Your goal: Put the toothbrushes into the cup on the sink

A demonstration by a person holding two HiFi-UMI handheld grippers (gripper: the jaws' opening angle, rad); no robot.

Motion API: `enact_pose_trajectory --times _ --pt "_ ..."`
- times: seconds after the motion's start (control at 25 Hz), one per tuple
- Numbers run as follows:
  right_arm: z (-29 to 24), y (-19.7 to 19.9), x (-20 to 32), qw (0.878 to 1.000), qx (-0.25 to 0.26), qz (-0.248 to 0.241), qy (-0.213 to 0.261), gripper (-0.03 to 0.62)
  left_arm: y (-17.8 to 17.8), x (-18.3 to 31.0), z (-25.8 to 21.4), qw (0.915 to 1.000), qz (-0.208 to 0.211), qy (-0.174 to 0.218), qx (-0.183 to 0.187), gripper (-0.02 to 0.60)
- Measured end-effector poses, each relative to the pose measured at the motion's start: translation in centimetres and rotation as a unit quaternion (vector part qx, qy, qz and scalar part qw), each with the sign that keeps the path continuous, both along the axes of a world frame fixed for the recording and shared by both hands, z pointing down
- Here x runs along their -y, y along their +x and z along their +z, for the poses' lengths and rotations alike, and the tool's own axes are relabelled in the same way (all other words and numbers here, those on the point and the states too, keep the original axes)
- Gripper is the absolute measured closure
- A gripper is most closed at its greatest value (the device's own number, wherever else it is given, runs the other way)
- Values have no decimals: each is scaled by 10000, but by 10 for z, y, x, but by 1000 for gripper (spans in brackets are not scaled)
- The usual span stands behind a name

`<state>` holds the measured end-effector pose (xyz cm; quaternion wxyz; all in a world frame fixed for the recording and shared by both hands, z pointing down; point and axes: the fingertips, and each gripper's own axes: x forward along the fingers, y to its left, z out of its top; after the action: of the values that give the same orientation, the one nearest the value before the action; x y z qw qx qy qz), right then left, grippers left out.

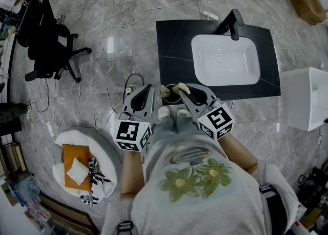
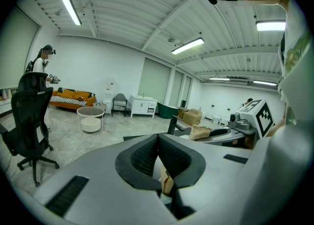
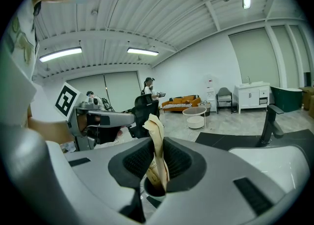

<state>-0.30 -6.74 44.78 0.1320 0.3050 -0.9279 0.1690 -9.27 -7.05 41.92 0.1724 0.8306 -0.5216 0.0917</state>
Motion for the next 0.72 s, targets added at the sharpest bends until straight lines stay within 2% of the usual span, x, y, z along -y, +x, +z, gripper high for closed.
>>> enact_pose_trajectory --times 0.72 --pt "14 -4 -1 9997 -188 -115 -139 517 -4 -1 -1 10000 -44 -7 26 563"
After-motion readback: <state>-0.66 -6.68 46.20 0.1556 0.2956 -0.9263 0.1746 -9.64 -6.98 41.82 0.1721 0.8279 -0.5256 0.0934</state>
